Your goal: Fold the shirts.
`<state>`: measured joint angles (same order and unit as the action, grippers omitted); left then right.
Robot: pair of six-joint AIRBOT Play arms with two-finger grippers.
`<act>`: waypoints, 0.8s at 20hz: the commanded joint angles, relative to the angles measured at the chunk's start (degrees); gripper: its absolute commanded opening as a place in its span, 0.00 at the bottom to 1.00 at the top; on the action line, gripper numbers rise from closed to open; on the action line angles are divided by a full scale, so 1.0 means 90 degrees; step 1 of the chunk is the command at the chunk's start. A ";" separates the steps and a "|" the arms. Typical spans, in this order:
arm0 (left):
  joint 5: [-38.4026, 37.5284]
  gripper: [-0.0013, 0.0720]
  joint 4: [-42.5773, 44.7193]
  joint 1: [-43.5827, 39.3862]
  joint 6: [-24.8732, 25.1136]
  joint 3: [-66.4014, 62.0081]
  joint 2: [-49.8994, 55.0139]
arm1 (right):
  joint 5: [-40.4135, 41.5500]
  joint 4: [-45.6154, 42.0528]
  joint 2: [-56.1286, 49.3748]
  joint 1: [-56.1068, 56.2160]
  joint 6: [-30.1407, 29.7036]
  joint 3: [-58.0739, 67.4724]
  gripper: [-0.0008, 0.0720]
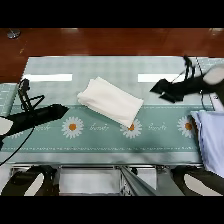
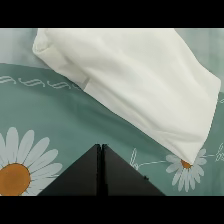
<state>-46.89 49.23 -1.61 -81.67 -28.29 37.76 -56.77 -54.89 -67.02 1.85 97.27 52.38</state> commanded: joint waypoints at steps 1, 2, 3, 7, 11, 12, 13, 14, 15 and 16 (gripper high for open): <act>0.0007 0.04 0.0000 0.0005 0.0000 0.0005 0.0097 | 0.1613 0.1423 0.0391 0.0355 -0.0197 -0.2181 0.87; 0.0019 0.04 0.0000 0.0005 0.0000 0.0005 0.0175 | 0.1496 0.1637 0.0090 0.0556 -0.0435 -0.2161 0.87; 0.0027 0.04 -0.0005 0.0005 0.0000 0.0005 0.0253 | 0.1469 0.1970 -0.0216 0.0699 -0.0709 -0.2142 0.87; 0.0046 0.04 -0.0002 0.0002 0.0000 0.0005 0.0619 | 0.1316 0.3298 -0.1338 0.0937 -0.1574 -0.1880 0.87; 0.0049 0.04 -0.0002 0.0002 0.0019 0.0005 0.0857 | 0.0942 0.3546 -0.2363 0.1302 -0.1744 -0.0670 0.73; 0.0049 0.04 -0.0002 0.0002 0.0019 0.0005 0.0889 | 0.0865 0.3546 -0.2577 0.1384 -0.1749 -0.0284 0.47; 0.0049 0.04 -0.0002 0.0002 0.0019 0.0005 0.0906 | 0.0738 0.3546 -0.2761 0.1416 -0.1880 0.0165 0.08; 0.0046 0.04 -0.0002 0.0002 0.0019 0.0005 0.0908 | 0.0554 0.3536 -0.2868 0.1413 -0.2091 0.0619 0.04; 0.0044 0.04 -0.0002 0.0002 0.0022 0.0005 0.0906 | 0.0323 0.3368 -0.2905 0.1377 -0.2123 0.1168 0.04; 0.0046 0.04 0.0000 -0.0024 0.0022 0.0005 0.0906 | 0.0085 0.3007 -0.2897 0.1324 -0.2062 0.1758 0.03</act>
<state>-46.46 49.21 -1.67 -81.49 -28.29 45.52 -50.76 -25.47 -90.56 13.58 80.49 56.84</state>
